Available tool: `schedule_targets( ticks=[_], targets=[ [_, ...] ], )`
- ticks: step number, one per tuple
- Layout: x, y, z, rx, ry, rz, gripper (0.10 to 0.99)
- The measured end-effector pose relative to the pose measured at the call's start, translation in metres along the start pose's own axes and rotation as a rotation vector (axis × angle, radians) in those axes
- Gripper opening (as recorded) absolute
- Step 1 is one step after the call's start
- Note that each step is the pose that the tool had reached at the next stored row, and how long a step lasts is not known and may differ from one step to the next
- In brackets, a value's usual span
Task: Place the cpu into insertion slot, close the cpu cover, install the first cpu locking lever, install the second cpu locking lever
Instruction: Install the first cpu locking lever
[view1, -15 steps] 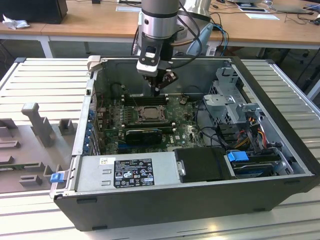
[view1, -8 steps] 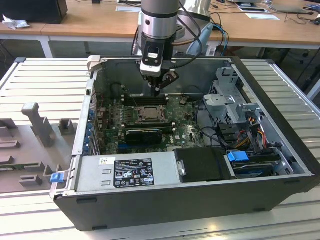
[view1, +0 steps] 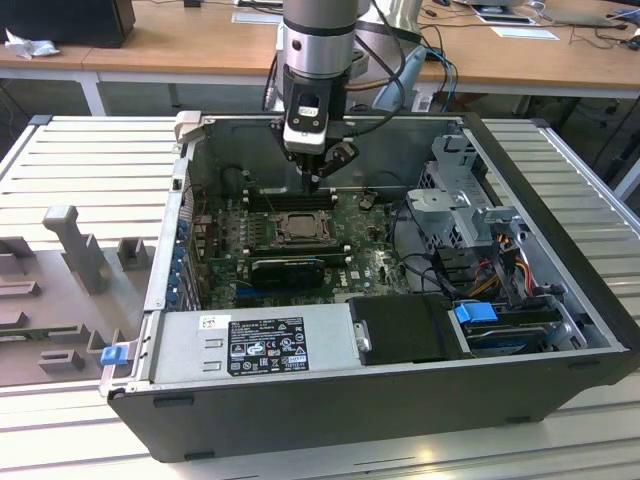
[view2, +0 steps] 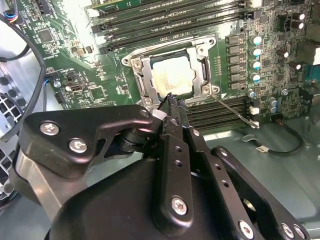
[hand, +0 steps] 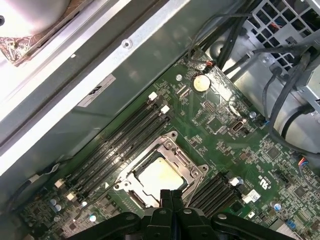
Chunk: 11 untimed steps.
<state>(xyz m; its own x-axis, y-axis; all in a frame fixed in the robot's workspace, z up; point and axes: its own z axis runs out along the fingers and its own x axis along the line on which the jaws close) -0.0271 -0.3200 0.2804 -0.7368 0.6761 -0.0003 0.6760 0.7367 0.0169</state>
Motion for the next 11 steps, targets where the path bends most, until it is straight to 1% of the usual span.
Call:
schedule_targets(
  ticks=[11],
  targets=[
    [0.0000,0.0000,0.0001,0.000,0.0009,-0.050,0.106]
  ],
)
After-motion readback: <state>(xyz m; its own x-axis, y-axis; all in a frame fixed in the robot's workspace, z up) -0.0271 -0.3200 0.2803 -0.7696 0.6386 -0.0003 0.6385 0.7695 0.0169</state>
